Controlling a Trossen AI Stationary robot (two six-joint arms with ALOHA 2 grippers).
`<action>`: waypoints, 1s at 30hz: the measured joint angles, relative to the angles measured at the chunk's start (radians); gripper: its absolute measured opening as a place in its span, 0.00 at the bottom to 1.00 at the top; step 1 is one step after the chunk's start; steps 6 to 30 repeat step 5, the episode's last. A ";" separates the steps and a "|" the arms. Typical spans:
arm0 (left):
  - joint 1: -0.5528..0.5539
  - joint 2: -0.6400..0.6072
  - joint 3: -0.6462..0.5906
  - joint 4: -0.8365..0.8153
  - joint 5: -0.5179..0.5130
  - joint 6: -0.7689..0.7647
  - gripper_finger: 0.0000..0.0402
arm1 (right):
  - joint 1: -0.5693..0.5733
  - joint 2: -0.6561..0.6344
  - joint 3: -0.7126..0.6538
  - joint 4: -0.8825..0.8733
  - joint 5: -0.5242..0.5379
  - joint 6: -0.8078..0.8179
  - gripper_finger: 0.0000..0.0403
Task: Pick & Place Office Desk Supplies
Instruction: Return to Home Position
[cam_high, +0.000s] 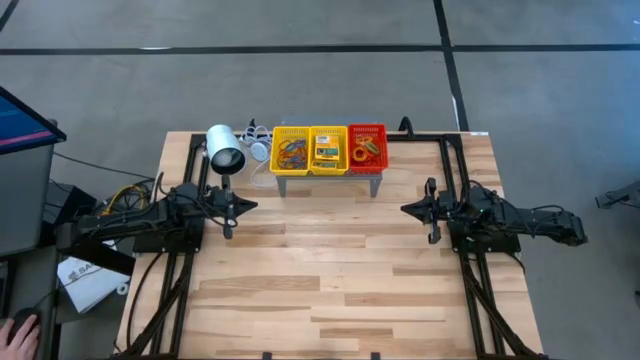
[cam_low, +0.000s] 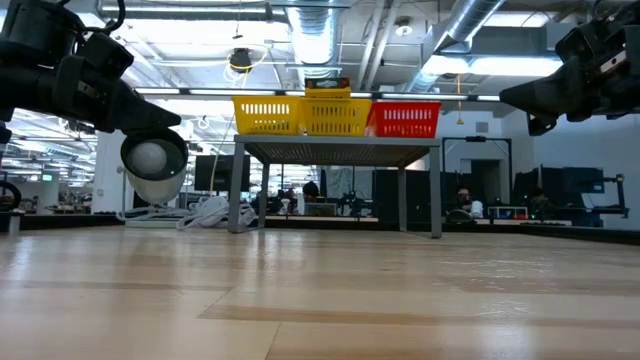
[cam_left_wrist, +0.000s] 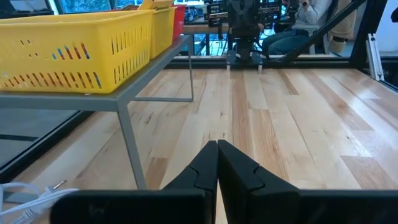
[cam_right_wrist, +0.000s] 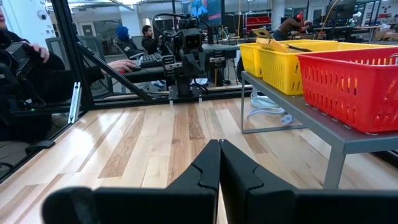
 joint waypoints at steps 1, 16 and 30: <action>0.000 -0.004 0.000 -0.001 0.001 0.000 0.01 | 0.000 0.000 0.000 0.000 0.000 0.000 0.00; 0.000 -0.020 0.000 0.001 0.002 0.000 0.01 | 0.000 0.000 0.000 0.000 0.000 0.000 0.00; 0.000 -0.020 0.000 0.001 0.002 0.000 0.01 | 0.000 0.000 0.000 0.000 0.000 0.000 0.00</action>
